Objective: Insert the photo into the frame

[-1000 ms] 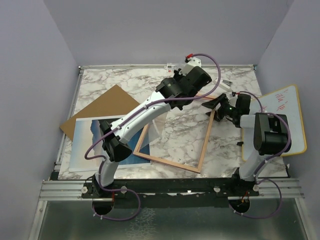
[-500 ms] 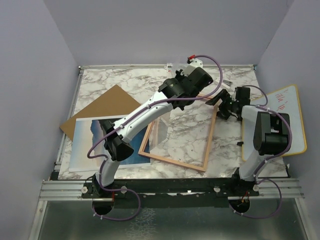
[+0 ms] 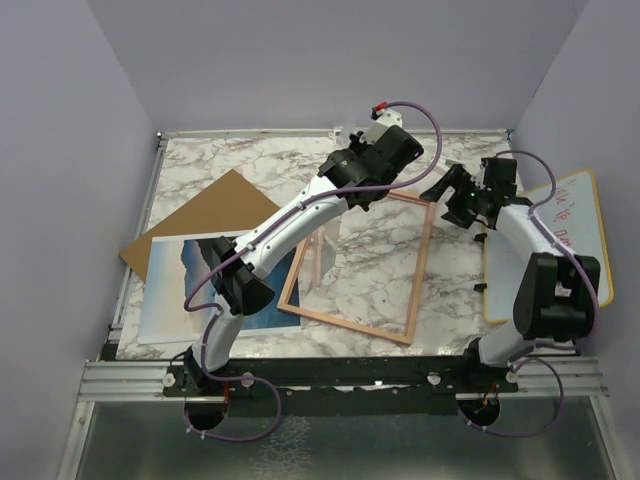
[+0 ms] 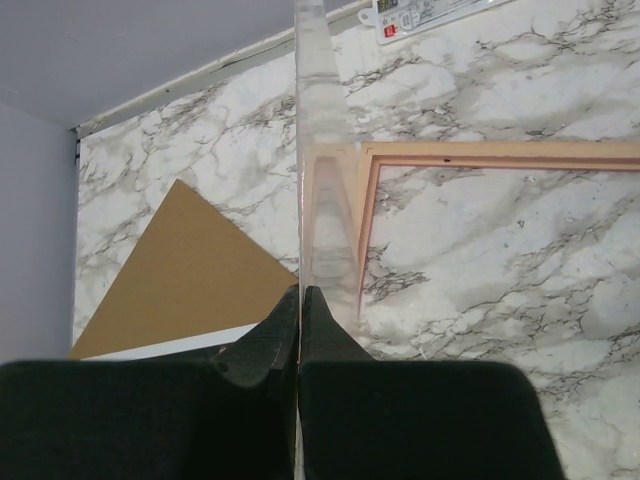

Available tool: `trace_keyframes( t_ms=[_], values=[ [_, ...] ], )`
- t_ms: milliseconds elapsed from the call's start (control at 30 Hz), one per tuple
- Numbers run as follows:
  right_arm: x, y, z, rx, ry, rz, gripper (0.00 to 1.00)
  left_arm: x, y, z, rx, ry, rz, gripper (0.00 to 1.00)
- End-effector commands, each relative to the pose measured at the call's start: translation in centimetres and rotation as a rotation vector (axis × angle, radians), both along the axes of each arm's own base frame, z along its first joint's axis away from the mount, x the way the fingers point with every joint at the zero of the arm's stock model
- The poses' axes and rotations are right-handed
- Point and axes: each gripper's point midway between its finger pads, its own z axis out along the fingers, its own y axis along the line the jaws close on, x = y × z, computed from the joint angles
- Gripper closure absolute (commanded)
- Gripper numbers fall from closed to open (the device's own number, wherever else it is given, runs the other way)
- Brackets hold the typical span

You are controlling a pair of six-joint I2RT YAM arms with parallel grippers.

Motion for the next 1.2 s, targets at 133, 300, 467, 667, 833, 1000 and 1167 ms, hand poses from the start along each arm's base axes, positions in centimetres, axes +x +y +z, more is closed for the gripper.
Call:
trace_keyframes(
  t_ms=[133,300,467,667,833,1000,1167],
  values=[
    [-8.6,9.5,11.2,0.348,-0.268,0.379,0.05,1.3,-0.5,-0.6,-0.038,0.000,0.013,1.00],
    [-8.4,9.1,10.9,0.424,-0.177,0.206,0.03,1.1,-1.9,-2.4,-0.074,0.054,-0.021,1.00],
    [-6.3,10.1,11.4,0.480,-0.236,0.201,0.02,1.0,-2.4,-4.2,-0.075,0.095,-0.025,1.00],
    [-10.1,14.4,16.4,0.461,-0.512,0.536,0.00,1.4,-3.7,-5.9,-0.084,0.122,-0.044,1.00],
    [-12.5,15.6,15.9,0.399,-0.496,0.530,0.00,1.9,-4.0,-6.9,-0.092,0.126,-0.023,1.00],
    [-13.4,17.3,15.1,0.343,-0.453,0.473,0.00,2.5,-4.1,-6.8,-0.140,0.124,-0.004,1.00],
    [-12.9,17.5,12.8,0.244,-0.378,0.395,0.00,2.4,-4.4,-6.8,-0.175,0.136,-0.002,1.00]
  ],
)
